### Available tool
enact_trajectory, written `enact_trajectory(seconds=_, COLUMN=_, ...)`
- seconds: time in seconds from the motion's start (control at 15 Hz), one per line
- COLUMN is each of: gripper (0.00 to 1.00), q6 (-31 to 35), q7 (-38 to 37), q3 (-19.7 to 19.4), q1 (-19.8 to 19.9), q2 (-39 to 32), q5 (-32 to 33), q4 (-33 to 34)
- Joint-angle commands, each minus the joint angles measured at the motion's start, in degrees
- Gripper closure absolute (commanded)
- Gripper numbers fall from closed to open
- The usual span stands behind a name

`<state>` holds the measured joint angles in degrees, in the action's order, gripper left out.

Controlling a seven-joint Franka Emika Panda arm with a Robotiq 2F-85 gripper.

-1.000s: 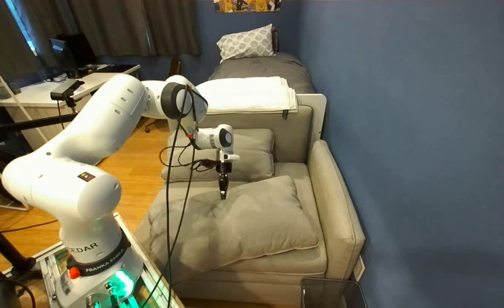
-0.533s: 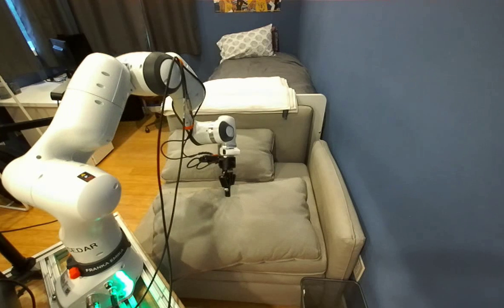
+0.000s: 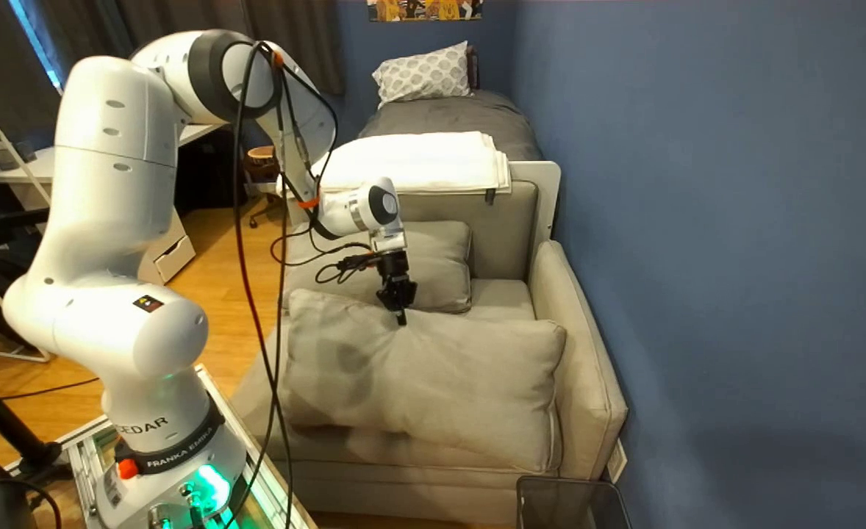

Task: Move the pillow on the right behind

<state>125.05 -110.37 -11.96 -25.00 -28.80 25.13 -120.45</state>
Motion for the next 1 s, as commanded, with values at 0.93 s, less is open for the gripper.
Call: enact_trajectory(seconds=0.93, gripper=0.91, q6=-9.6, q7=-19.9, q3=7.2, q1=5.9, q2=16.0, q5=12.1, q4=-4.4)
